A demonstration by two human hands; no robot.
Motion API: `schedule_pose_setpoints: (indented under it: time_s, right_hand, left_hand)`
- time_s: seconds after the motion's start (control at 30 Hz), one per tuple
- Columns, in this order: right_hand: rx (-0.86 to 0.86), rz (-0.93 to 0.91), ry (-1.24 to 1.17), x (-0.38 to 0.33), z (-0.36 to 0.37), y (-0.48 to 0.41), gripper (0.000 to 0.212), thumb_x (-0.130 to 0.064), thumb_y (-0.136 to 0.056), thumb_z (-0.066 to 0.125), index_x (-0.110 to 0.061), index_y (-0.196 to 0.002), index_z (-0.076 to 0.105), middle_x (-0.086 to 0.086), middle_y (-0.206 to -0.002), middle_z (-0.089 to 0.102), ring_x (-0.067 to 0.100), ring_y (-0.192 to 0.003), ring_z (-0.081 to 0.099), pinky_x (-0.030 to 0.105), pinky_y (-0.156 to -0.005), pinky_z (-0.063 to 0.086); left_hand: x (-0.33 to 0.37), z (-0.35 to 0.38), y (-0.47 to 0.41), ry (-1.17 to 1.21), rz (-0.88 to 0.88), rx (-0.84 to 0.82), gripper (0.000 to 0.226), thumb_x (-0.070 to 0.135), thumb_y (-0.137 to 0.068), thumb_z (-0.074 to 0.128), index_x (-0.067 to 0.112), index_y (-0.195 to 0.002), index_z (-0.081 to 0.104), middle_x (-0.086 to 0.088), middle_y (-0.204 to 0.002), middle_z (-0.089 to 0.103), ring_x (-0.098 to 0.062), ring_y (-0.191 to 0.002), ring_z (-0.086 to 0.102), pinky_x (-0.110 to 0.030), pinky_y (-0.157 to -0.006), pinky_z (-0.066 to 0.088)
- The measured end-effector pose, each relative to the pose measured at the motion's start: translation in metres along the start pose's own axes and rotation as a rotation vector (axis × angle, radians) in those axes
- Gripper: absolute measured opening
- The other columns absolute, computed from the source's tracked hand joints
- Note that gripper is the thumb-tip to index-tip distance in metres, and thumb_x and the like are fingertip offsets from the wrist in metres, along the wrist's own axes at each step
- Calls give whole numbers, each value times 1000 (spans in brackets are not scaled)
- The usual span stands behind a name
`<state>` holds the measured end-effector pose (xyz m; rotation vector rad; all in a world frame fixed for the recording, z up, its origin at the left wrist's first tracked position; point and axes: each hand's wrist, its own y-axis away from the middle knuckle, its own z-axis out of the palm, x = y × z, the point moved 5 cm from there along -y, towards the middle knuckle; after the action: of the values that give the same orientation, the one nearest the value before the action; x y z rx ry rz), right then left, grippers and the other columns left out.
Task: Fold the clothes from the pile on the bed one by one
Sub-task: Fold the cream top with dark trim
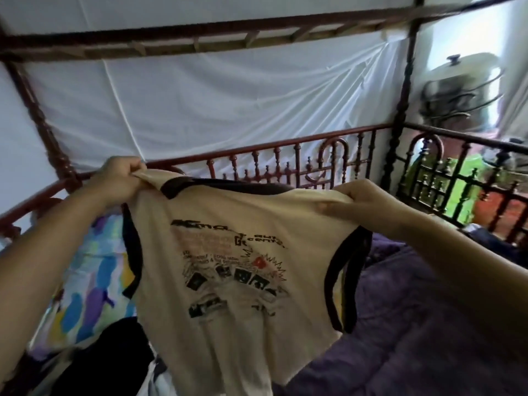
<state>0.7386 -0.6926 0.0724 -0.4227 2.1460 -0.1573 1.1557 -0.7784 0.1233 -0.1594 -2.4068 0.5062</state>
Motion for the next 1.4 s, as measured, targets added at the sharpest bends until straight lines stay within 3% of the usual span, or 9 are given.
schedule_pose_setpoints:
  time_s: [0.17, 0.27, 0.43, 0.6, 0.77, 0.9, 1.03, 1.17, 1.4]
  right_hand:
    - [-4, 180, 32, 53, -9, 29, 37, -37, -87, 68, -4, -71, 64, -9, -58, 51, 5, -53, 46, 23, -50, 35]
    - [-14, 306, 66, 111, -18, 56, 34, -35, -88, 67, -14, -63, 58, -12, -53, 47, 4, -50, 42, 21, -47, 32]
    - [7, 476, 222, 230, -42, 108, 20, -27, -88, 67, -18, -73, 59, -7, -68, 54, 10, -65, 49, 23, -54, 36]
    - [-33, 743, 368, 371, -85, 164, 28, -41, -90, 60, -24, -71, 47, -7, -78, 57, 17, -75, 56, 35, -66, 44]
    - [-53, 951, 450, 521, -142, 206, 28, -49, -93, 51, -23, -82, 49, -6, -83, 58, 16, -76, 57, 33, -59, 42]
    - [-34, 1140, 467, 632, -182, 244, 28, -48, -94, 47, -20, -88, 47, -1, -86, 59, 22, -78, 58, 38, -66, 49]
    - [-82, 1313, 469, 717, -206, 278, 29, -47, -95, 38, -19, -95, 47, 1, -88, 56, 26, -79, 55, 37, -66, 44]
    - [-256, 1402, 472, 768, -209, 292, 21, -33, -89, 43, -21, -104, 50, 8, -104, 63, 31, -89, 59, 35, -70, 44]
    - [-377, 1210, 422, 796, -159, 208, 24, -33, -91, 48, -28, -111, 58, 2, -107, 65, 24, -88, 60, 30, -67, 44]
  left_hand:
    - [27, 73, -31, 30, 27, 29, 2, 8, -86, 66, 7, -84, 66, -7, -72, 62, -20, -66, 56, -18, -58, 45]
    - [50, 145, -40, -46, 56, 8, 11, 3, -85, 60, 5, -79, 68, -19, -86, 68, -35, -89, 63, -34, -71, 43]
    - [103, 298, -33, -154, 34, -186, 16, 6, -85, 55, 15, -77, 65, -12, -91, 69, -33, -85, 61, -33, -67, 44]
    - [167, 460, -28, -189, 67, -357, 19, 9, -84, 55, 26, -77, 61, -9, -97, 68, -32, -92, 61, -33, -68, 45]
    - [236, 637, -24, -158, 54, -494, 23, 4, -80, 51, 24, -77, 61, -10, -96, 69, -32, -93, 62, -40, -77, 52]
    - [289, 772, -9, -182, 23, -561, 25, 6, -82, 49, 26, -85, 63, -7, -100, 67, -29, -92, 59, -31, -65, 37]
    - [316, 875, 9, -113, 19, -619, 23, 17, -89, 57, 18, -112, 61, -11, -117, 58, -31, -106, 56, -40, -86, 47]
    - [284, 915, 24, -122, -64, -689, 35, 22, -86, 65, 16, -120, 58, -13, -116, 56, -32, -106, 56, -41, -93, 45]
    - [131, 870, 97, -293, -499, -843, 27, 16, -85, 61, 13, -111, 62, -10, -108, 64, -33, -105, 59, -32, -82, 44]
